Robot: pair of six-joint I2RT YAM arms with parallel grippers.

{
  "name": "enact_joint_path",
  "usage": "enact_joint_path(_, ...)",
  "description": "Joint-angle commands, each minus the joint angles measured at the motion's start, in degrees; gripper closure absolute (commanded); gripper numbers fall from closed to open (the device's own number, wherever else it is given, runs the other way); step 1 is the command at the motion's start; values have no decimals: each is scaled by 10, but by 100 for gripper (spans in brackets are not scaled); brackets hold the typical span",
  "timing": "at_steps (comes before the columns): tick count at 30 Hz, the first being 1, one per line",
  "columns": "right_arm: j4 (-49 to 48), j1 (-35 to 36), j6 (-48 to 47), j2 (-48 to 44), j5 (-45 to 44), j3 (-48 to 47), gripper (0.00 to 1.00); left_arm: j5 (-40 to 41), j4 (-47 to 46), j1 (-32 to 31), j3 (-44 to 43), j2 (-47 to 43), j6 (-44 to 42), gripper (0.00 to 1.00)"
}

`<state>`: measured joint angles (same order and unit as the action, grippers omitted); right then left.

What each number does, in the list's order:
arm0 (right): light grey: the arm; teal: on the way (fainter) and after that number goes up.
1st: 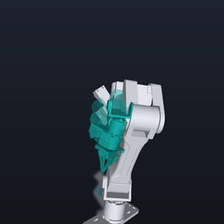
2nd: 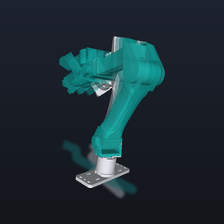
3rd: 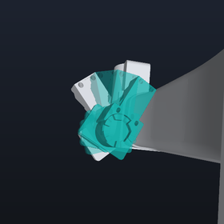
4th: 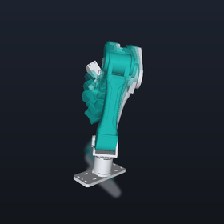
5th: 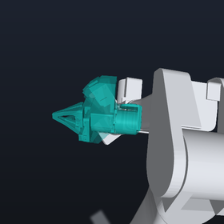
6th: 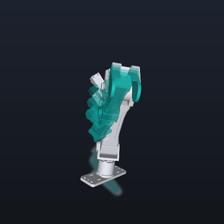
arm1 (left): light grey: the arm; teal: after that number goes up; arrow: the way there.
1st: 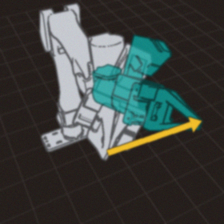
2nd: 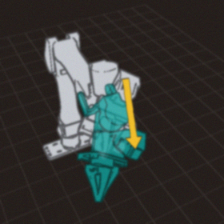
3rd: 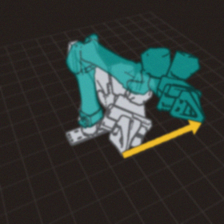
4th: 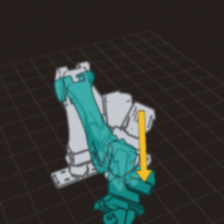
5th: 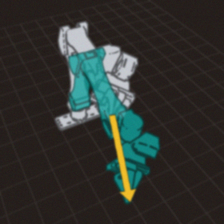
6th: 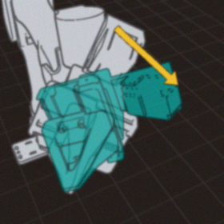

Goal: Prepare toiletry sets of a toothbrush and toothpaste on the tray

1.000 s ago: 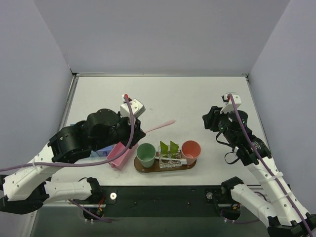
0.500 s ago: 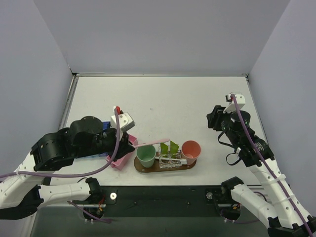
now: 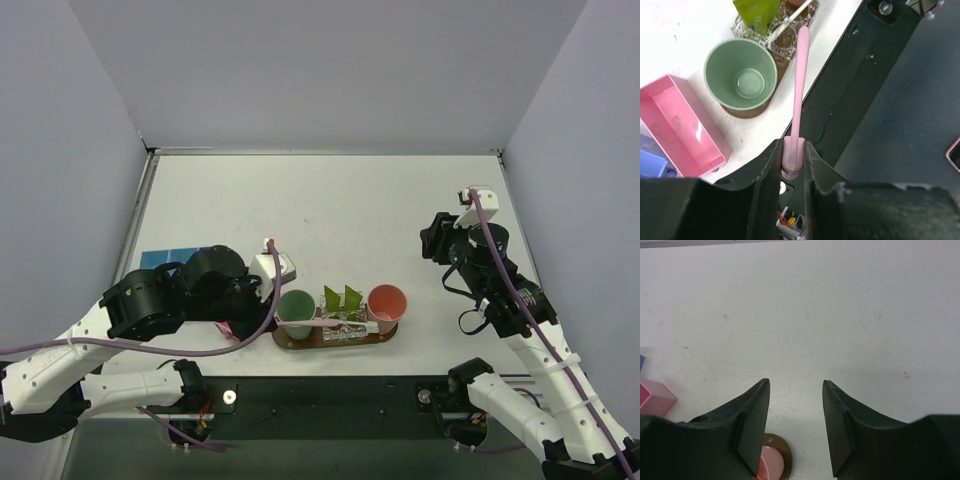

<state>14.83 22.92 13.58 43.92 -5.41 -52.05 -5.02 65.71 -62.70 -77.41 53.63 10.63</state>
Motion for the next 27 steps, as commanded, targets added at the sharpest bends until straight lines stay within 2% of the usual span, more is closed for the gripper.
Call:
enact_joint_path(1,-3,-2,-4,2,-14,-20,58,17,-38,-3,16,4,13,100)
enact_joint_path(6,-3,-2,-7,-4,-16,-16,58,41,-50,-2,17,17,8,100)
enact_joint_path(17,-2,-2,-5,-15,-18,-4,58,36,-73,-2,34,44,10,100)
enact_joint_path(27,-2,-2,-8,-17,-20,3,58,46,-57,-3,30,64,10,100)
